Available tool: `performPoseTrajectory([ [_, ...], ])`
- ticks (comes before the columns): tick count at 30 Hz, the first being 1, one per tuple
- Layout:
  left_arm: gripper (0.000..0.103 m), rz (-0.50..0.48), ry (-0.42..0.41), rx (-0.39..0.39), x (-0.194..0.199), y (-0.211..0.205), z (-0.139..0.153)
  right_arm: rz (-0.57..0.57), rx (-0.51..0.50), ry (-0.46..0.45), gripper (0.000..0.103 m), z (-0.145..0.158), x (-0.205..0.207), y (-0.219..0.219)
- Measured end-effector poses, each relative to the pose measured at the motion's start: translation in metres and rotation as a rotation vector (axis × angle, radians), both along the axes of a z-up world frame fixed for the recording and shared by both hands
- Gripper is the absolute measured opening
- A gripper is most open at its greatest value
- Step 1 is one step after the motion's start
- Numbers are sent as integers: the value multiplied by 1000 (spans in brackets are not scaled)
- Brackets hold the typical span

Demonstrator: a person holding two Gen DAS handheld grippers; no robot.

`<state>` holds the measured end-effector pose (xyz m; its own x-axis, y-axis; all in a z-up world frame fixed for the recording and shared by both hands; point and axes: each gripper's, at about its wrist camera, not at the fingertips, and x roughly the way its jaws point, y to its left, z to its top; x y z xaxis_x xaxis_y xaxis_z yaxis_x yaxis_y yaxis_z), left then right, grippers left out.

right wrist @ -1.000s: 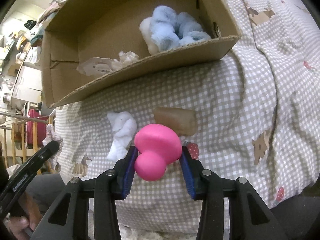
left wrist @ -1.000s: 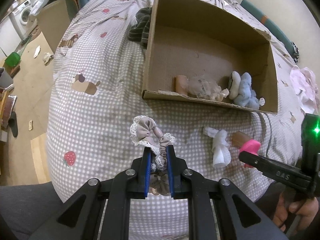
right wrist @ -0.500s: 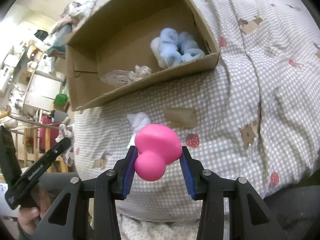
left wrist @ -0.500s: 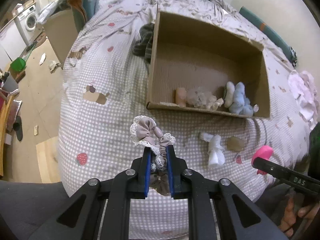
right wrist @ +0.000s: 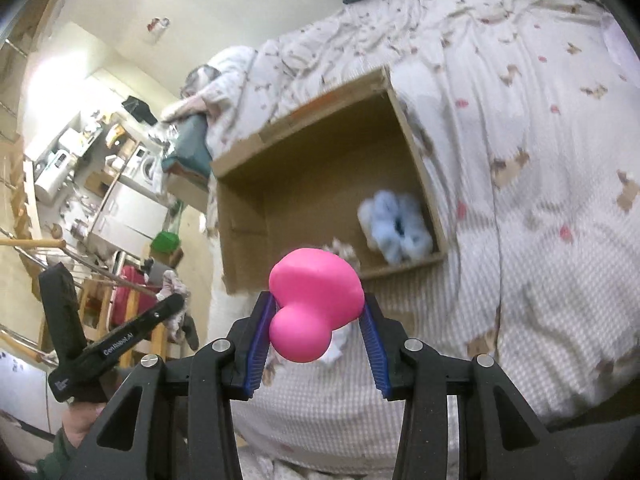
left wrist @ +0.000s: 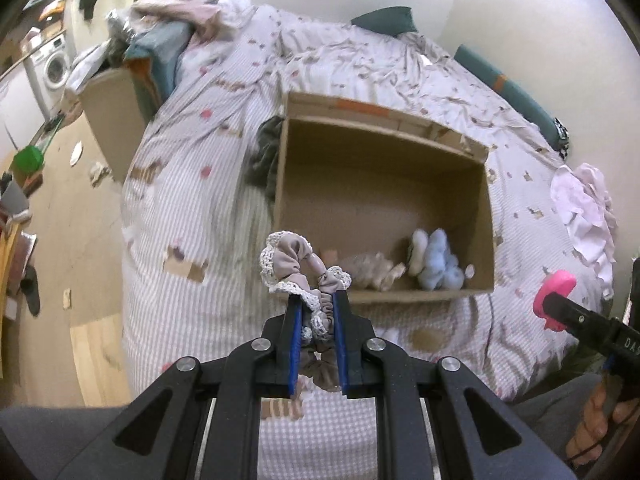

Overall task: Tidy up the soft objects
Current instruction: 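Carry the beige scrunchie and pink duck over the box with both grippers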

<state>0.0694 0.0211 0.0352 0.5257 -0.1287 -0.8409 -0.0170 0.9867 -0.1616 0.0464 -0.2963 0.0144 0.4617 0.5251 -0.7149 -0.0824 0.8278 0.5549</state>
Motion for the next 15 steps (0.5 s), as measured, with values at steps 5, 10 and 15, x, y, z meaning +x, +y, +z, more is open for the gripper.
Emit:
performPoseTrajectory([
  [5, 13, -22, -21, 14, 20, -9, 9, 13, -11, -21, 45, 9, 27, 15],
  [10, 13, -30, -15, 37, 43, -12, -2, 32, -26, -40, 45, 2, 52, 29],
  [15, 13, -36, 9, 56, 66, -14, -32, 35, -48, -39, 45, -22, 70, 42],
])
